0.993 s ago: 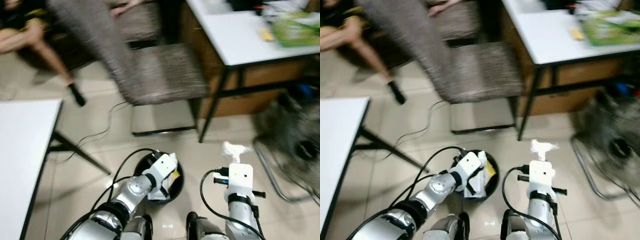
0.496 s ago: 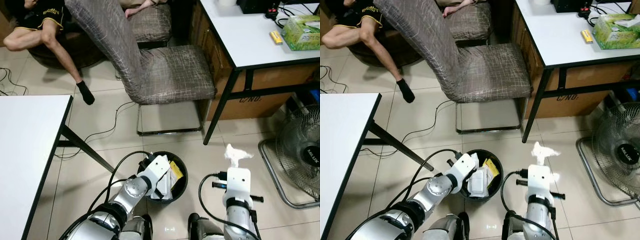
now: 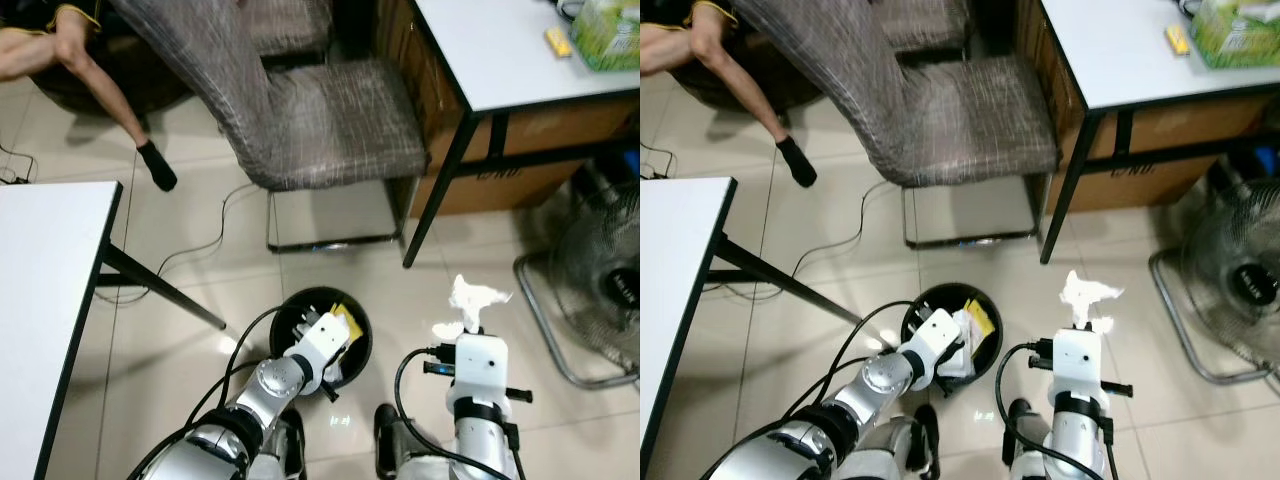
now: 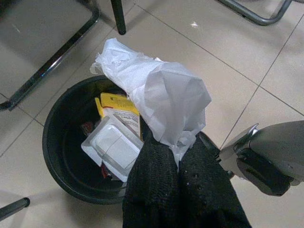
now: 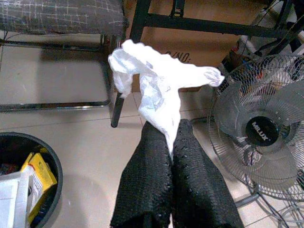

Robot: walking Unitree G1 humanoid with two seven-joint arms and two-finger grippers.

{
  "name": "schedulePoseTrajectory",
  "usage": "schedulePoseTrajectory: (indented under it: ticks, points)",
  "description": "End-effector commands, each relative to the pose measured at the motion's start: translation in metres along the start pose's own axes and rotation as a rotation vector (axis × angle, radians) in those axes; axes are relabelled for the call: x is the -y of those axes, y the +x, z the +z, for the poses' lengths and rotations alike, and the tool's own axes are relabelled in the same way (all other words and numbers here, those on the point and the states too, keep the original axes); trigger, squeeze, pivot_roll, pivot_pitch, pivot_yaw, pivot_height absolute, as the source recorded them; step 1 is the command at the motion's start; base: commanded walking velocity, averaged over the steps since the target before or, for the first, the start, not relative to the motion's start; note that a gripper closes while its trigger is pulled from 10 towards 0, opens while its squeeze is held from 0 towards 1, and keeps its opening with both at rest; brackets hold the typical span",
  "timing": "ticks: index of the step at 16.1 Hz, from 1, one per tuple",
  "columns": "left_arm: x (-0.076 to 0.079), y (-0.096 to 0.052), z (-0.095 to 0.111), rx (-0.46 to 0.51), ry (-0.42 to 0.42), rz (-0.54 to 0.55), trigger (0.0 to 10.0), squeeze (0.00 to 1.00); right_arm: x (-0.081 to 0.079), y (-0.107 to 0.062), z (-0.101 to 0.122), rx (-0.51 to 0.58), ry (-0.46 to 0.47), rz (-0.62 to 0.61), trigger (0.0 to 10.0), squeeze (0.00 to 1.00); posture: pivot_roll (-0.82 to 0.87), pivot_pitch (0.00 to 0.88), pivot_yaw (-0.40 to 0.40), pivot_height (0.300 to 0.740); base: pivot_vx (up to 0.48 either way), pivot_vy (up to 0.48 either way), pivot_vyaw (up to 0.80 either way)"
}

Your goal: Picking trash to rubbish bin

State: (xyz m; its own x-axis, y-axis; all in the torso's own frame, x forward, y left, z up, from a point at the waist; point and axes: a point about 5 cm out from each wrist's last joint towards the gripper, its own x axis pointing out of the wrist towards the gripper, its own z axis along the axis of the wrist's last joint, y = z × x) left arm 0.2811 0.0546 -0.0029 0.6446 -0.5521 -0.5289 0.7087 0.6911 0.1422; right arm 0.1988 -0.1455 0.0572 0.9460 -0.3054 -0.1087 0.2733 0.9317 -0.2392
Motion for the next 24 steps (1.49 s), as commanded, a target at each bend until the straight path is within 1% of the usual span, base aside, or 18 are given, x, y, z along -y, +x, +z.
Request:
schedulePoseTrajectory:
  ticks: [1, 4, 5, 6, 7, 8, 11, 13, 19, 20, 21, 22, 23, 24]
  points:
    - [0.003, -0.001, -0.006, -0.016, -0.027, -0.013, 10.0, 0.0, -0.008, -0.009, 0.001, -0.027, 0.046, -0.013, 10.0, 0.0, -0.1, 0.352, 0.088, 0.74, 0.0, 0.0, 0.0]
    - [-0.001, 0.003, 0.006, 0.013, -0.058, 0.044, 10.0, 0.0, -0.005, -0.008, 0.009, -0.003, 0.054, -0.018, 10.0, 0.0, -0.11, 0.345, 0.088, 0.74, 0.0, 0.0, 0.0]
    - [-0.005, 0.005, 0.012, 0.024, -0.1, 0.083, 10.0, 0.0, -0.004, -0.007, 0.014, 0.012, 0.057, -0.02, 10.0, 0.0, -0.11, 0.345, 0.088, 0.74, 0.0, 0.0, 0.0]
    - [-0.006, 0.005, 0.014, 0.027, -0.117, 0.09, 10.0, 0.0, -0.003, -0.006, 0.015, 0.015, 0.058, -0.019, 10.0, 0.0, -0.12, 0.344, 0.081, 0.74, 0.0, 0.0, 0.0]
    - [-0.008, 0.006, 0.018, 0.037, -0.158, 0.104, 10.0, 0.0, -0.003, -0.005, 0.018, 0.022, 0.059, -0.016, 10.0, 0.0, -0.12, 0.346, 0.076, 0.74, 0.0, 0.0, 0.0]
    - [-0.009, 0.007, 0.02, 0.04, -0.168, 0.109, 10.0, 0.0, -0.004, -0.005, 0.019, 0.025, 0.059, -0.012, 10.0, 0.0, -0.12, 0.346, 0.076, 0.74, 0.0, 0.0, 0.0]
    - [-0.006, 0.008, 0.021, 0.034, -0.15, 0.114, 10.0, 0.0, -0.007, -0.006, 0.021, 0.027, 0.058, 0.0, 10.0, 0.0, -0.13, 0.353, 0.07, 0.74, 0.0, 0.0, 0.0]
    - [-0.005, 0.008, 0.018, 0.018, -0.161, 0.121, 10.0, 0.0, -0.008, -0.007, 0.023, 0.029, 0.055, 0.007, 10.0, 0.0, -0.14, 0.363, 0.066, 0.74, 0.0, 0.0, 0.0]
    - [-0.007, 0.009, 0.022, 0.022, -0.171, 0.139, 10.0, 0.0, -0.009, -0.01, 0.024, 0.026, 0.052, 0.009, 10.0, 0.0, -0.15, 0.371, 0.067, 0.74, 0.0, 0.0, 0.0]
    - [-0.007, 0.01, 0.023, 0.022, -0.179, 0.14, 10.0, 0.03, -0.009, -0.01, 0.025, 0.025, 0.05, 0.01, 10.0, 0.0, -0.16, 0.373, 0.067, 0.74, 0.0, 0.0, 0.0]
    - [-0.007, 0.01, 0.023, 0.023, -0.187, 0.141, 10.0, 0.55, -0.009, -0.01, 0.025, 0.025, 0.049, 0.011, 10.0, 0.0, -0.16, 0.375, 0.067, 0.74, 0.0, 0.0, 0.0]
    - [-0.007, 0.01, 0.023, 0.023, -0.189, 0.143, 10.0, 0.55, -0.009, -0.01, 0.025, 0.025, 0.049, 0.01, 10.0, 0.0, -0.16, 0.375, 0.067, 0.74, 0.0, 0.0, 0.0]
    - [-0.007, 0.009, 0.023, 0.021, -0.184, 0.15, 10.0, 1.0, -0.009, -0.01, 0.024, 0.024, 0.049, 0.01, 10.0, 0.0, -0.16, 0.376, 0.067, 0.74, 0.0, 0.0, 0.0]
    - [-0.008, 0.009, 0.023, 0.02, -0.18, 0.155, 10.0, 1.0, -0.008, -0.011, 0.024, 0.024, 0.048, 0.01, 10.0, 0.0, -0.16, 0.376, 0.067, 0.74, 0.0, 0.0, 0.0]
